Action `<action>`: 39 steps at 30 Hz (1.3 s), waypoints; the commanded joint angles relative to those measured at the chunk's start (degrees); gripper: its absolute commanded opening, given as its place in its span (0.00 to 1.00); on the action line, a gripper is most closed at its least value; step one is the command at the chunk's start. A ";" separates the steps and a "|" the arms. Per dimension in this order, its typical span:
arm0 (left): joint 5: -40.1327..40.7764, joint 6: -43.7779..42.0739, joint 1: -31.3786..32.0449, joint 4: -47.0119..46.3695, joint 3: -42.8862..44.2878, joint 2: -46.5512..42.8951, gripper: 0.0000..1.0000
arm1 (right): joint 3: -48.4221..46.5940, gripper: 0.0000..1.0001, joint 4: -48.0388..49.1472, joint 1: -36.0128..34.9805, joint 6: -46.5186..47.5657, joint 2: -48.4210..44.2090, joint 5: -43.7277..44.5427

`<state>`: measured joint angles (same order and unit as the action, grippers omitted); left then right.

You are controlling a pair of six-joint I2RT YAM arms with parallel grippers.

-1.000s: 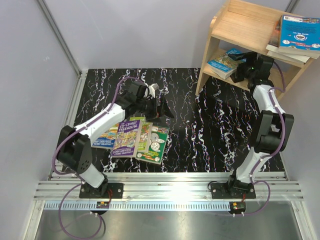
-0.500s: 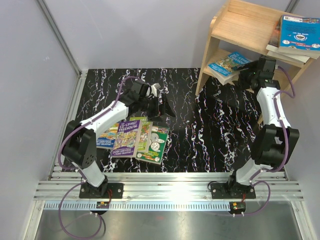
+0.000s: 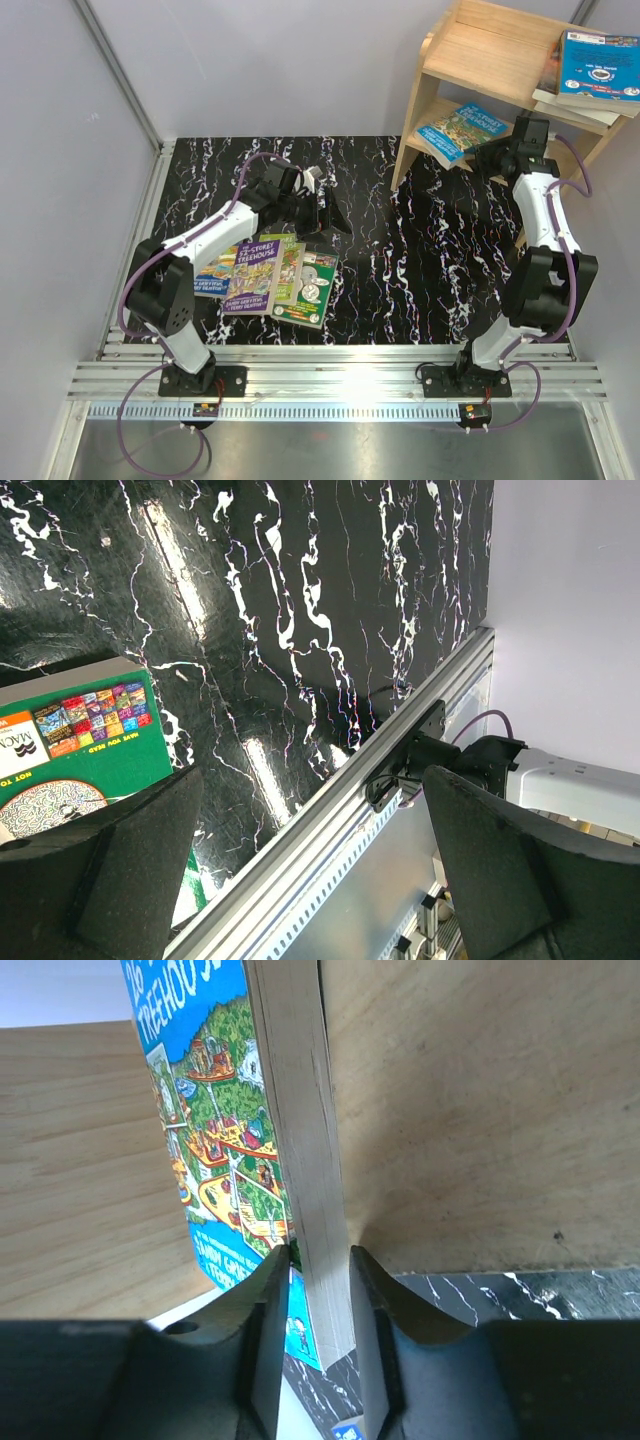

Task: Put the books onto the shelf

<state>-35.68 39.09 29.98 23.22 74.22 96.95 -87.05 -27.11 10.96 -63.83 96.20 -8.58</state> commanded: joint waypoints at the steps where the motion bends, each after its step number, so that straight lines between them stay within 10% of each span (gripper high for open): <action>1: -1.23 -0.33 -0.27 -1.87 -0.30 -2.11 0.94 | -1.72 0.36 0.39 0.20 0.81 1.44 5.76; 18: -1.67 -0.60 -0.36 -1.95 -0.83 -1.94 0.94 | -12.36 0.41 3.03 -4.10 5.12 12.95 0.23; 22: -1.50 -0.68 -0.45 -2.13 -1.35 -2.11 0.94 | -9.20 0.29 5.66 -4.28 6.52 11.91 -1.52; 24: -1.67 -0.68 -0.53 -2.30 -1.61 -2.02 0.94 | -7.18 0.00 5.85 -4.28 6.79 11.03 -1.88; 39: -2.11 -0.77 -0.62 -2.66 -1.35 -0.88 0.94 | 3.37 0.00 4.79 -2.79 18.65 0.57 -3.99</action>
<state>-36.23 39.05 29.71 22.57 72.58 96.88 -85.84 -13.91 8.32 -51.92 99.22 -9.78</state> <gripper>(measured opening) 0.943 0.037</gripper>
